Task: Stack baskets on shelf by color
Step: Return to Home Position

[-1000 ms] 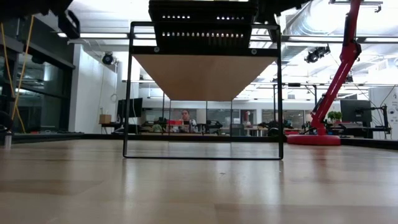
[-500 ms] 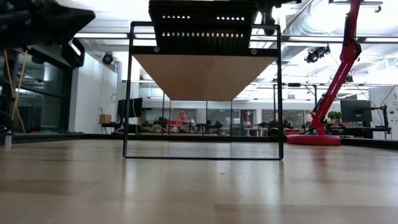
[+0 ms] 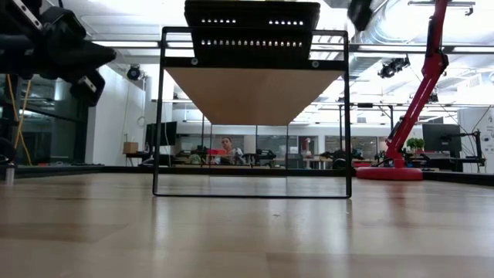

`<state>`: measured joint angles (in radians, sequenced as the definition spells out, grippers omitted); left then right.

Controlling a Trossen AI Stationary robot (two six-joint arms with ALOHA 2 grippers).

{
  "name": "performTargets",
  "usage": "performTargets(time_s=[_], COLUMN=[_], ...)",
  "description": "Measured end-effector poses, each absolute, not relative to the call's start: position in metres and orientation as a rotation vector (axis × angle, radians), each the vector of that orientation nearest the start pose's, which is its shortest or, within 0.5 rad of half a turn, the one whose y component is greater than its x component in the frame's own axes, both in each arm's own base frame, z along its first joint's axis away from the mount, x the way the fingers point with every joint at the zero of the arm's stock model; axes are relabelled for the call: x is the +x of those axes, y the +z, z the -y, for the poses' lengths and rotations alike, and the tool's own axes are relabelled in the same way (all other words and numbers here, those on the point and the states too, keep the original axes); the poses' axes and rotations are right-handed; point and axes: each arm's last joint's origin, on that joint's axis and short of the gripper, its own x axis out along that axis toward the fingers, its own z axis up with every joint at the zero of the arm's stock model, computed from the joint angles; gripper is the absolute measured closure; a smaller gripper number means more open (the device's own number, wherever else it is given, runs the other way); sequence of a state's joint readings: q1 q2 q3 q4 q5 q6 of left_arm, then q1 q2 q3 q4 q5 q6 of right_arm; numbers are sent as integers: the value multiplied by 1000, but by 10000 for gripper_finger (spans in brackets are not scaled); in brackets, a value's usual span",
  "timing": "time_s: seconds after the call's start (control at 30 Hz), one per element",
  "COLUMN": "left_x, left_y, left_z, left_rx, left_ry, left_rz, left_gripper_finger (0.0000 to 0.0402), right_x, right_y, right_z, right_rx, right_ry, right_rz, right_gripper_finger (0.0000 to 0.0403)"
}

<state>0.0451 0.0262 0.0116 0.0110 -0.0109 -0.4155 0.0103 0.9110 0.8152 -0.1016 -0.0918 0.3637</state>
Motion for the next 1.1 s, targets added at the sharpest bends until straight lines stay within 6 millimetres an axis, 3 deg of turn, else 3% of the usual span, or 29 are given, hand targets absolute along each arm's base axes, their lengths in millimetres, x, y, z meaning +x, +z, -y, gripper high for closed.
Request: performTargets(time_s=[0.1, 0.23, 0.4, 0.73, 1.1], left_x=[98, 99, 99, 99, 99], left_y=[167, 167, 167, 167, 167], left_z=[-5, -5, -5, -5, -5], left_rx=[-416, -416, -416, -416, -416], left_ry=[56, 56, 56, 56, 56], left_rz=[9, 9, 9, 9, 9], left_gripper_finger=[401, 401, 401, 401, 401], right_x=[180, 153, 132, 107, 92], right_y=[310, 267, 235, 211, 192], right_z=[-12, -17, -20, -10, 2], right_rx=[386, 467, 410, 419, 314], right_ry=[127, 114, 104, 154, 58], right_rz=[-115, 32, 178, 274, 127], right_gripper_finger=[403, 403, 403, 403, 403])
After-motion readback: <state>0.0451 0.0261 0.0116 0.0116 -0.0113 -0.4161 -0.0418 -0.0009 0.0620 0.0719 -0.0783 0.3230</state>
